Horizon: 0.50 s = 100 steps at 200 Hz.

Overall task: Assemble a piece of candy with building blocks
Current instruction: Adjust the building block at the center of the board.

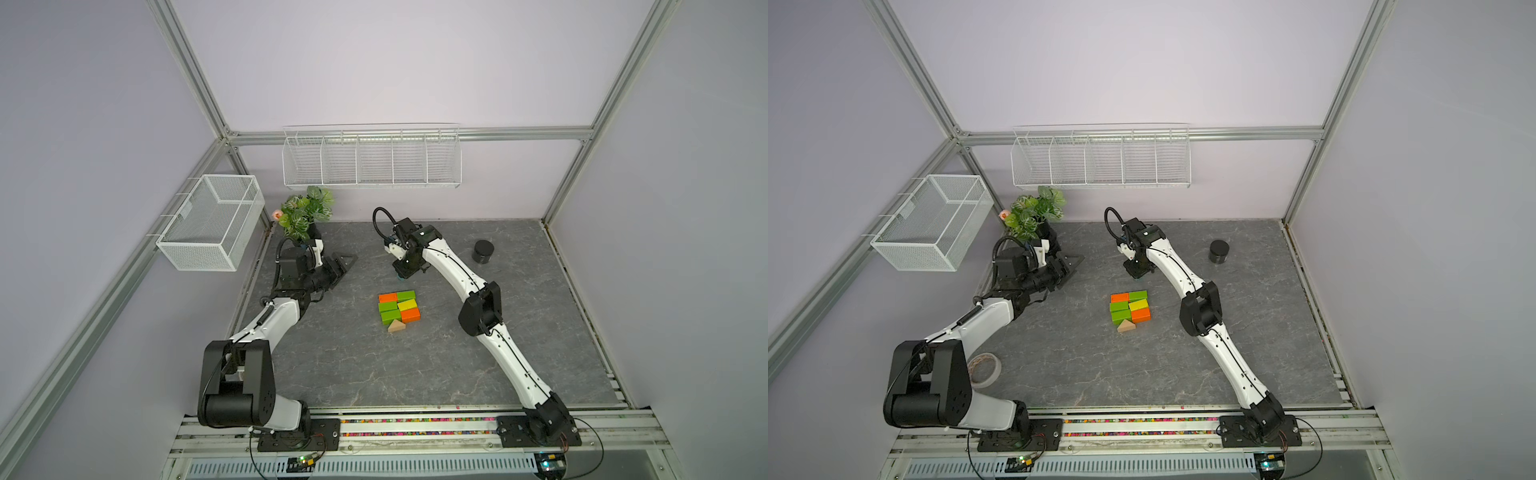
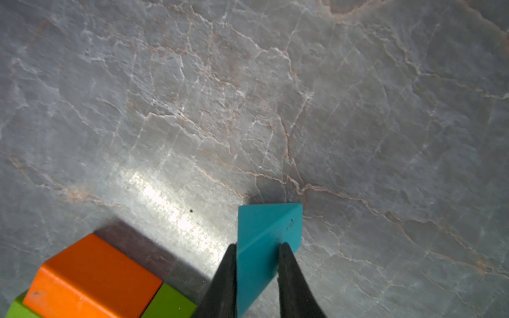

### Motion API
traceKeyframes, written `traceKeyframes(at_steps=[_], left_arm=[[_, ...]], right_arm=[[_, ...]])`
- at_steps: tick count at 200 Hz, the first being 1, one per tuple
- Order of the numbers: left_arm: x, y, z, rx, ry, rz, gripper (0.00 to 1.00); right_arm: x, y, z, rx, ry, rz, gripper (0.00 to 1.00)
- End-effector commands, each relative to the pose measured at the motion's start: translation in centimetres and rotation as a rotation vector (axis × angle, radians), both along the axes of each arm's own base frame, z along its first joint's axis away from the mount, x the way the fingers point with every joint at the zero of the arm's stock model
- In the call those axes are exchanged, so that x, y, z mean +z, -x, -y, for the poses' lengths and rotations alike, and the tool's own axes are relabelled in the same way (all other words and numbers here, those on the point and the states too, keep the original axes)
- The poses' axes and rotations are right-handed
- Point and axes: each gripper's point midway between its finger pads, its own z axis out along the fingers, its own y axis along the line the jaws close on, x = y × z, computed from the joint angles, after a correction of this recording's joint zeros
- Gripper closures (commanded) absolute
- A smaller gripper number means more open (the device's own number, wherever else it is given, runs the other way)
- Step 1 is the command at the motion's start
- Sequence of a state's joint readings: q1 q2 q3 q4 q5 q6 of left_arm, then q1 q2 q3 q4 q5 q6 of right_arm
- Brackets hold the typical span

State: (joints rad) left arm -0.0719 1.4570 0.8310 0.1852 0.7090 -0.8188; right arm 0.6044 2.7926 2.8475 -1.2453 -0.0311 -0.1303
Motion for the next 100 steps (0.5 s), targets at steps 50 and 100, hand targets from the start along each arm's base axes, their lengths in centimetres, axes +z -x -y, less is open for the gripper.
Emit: traceKeyframes(at_steps=[50,100], left_arm=[[-0.3,0.2,0.1,-0.012,0.007,-0.007,0.24],[-0.4,0.0,0.5,-0.021,0.047,-0.013,0.24]], right_arm=[[5.4,2.1,1.8,-0.022,-0.160,-0.072,0.94],[6.3,2.5,4.0,-0.055,-0.257,-0.065,0.93]])
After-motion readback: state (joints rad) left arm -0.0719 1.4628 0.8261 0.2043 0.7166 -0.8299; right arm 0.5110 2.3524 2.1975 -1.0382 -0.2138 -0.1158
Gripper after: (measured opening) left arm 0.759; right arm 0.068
